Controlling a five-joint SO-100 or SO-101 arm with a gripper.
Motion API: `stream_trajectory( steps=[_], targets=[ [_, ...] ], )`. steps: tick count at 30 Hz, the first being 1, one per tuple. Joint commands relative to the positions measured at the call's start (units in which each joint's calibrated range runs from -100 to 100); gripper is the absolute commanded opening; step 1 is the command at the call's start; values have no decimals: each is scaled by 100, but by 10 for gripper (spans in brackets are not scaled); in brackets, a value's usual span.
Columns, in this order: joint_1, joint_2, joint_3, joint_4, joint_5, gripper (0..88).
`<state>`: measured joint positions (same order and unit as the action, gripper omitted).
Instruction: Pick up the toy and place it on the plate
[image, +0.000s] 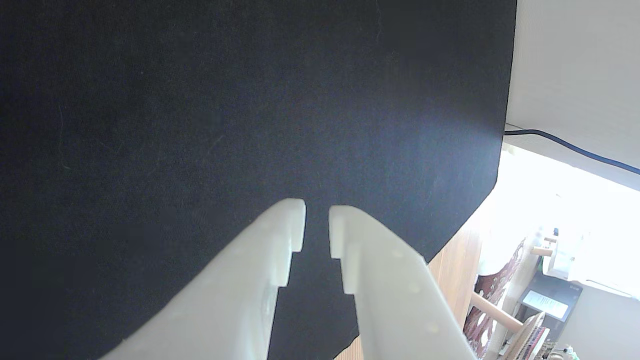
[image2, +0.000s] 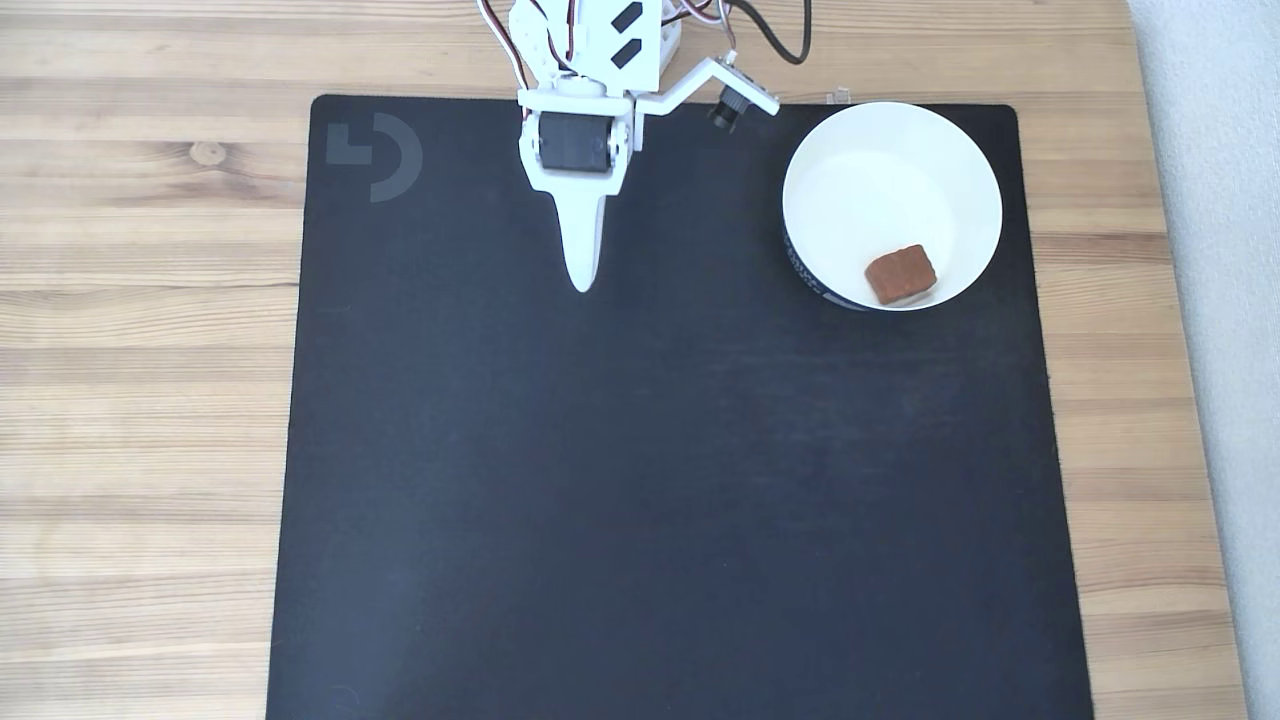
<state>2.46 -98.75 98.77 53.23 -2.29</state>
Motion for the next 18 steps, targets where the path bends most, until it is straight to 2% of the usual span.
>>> stream_trajectory(
  steps=[1,18],
  targets=[
    [-15,-67,69,12,31,24],
    [-66,-67,69,-5,10,26]
  ],
)
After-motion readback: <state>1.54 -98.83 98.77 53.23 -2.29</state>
